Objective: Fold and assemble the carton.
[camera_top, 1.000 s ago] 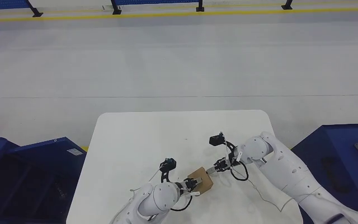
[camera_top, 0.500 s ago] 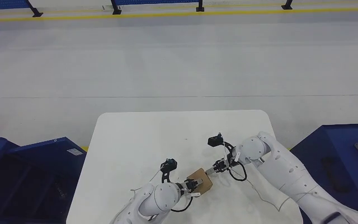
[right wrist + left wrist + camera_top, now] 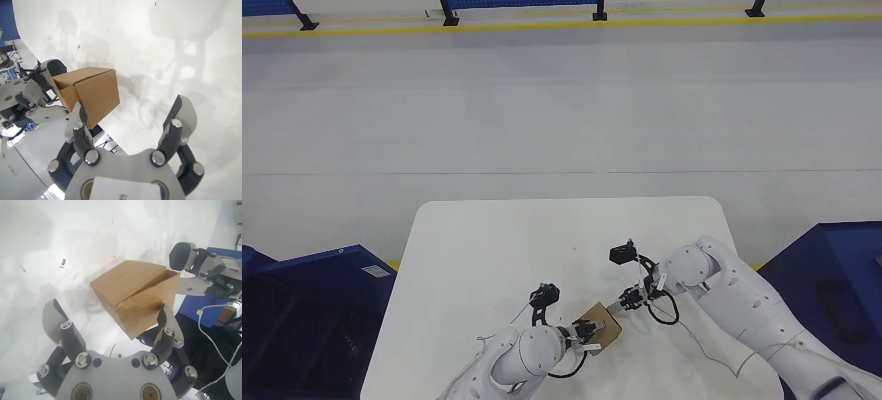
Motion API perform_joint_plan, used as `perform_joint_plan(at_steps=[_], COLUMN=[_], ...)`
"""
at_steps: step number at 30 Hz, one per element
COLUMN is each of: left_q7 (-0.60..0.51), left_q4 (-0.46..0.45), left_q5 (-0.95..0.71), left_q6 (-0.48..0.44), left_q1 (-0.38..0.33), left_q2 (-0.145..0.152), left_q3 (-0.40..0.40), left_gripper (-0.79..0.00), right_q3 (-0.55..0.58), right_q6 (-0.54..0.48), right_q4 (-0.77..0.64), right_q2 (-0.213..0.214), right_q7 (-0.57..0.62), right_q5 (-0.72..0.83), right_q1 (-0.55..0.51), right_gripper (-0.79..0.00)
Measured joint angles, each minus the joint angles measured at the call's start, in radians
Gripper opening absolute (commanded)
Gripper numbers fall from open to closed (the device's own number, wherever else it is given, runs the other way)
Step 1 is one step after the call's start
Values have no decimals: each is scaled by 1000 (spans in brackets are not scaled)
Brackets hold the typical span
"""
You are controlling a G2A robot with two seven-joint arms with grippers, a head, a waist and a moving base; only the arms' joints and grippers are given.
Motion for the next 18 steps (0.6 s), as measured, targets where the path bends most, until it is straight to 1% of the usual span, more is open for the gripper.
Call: perform_joint_plan(at_steps=[6,11,15,18], left_q7=[-2,0,4,11], left_q4=[9,0,-57,-129], left_q5=[0,-1,1,19], left_q6=[6,8,5,6], left_q1=[-4,-4,13,41], left_q2=[0,0,5,14], left_q3=[0,1,-9,-29], left_gripper=[0,0,0,0], right_q3=[12,49,54,45], right_q6=[-5,-15,-8,4], right_q4=[13,-15,-58,-76], right_q2=[-1,11,16,16], right_q7=[1,13,25,29], right_q5=[10,25,11,-8], right_q1=[9,-1,-20,-26], right_gripper=[0,0,0,0])
